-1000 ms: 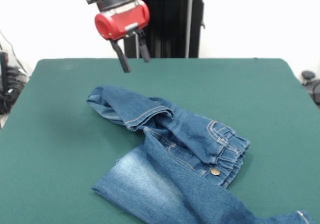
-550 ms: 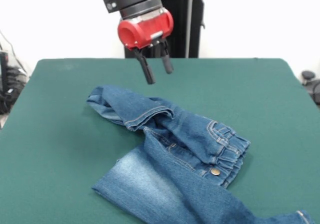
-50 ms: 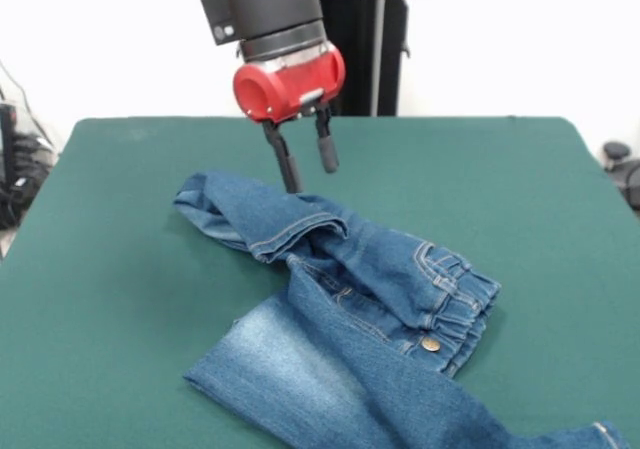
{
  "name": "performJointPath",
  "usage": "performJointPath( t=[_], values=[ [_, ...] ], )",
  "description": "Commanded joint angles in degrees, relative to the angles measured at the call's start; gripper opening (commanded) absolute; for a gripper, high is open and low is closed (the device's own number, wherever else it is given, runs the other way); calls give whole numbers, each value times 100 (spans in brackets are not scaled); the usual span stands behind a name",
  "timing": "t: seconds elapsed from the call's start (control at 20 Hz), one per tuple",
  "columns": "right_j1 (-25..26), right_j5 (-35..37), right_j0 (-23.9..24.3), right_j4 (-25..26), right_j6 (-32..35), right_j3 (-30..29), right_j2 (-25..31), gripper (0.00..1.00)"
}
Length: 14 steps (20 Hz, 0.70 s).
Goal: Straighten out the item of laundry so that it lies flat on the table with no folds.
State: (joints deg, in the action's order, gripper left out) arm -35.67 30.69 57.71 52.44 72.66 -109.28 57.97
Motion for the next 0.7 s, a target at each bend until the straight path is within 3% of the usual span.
performJointPath(
  t=[0.05,0.7],
  values=[
    [42,489,-586,335,4,468,-828,100],
    [268,625,-984,11,166,558,-1371,100]
  ],
)
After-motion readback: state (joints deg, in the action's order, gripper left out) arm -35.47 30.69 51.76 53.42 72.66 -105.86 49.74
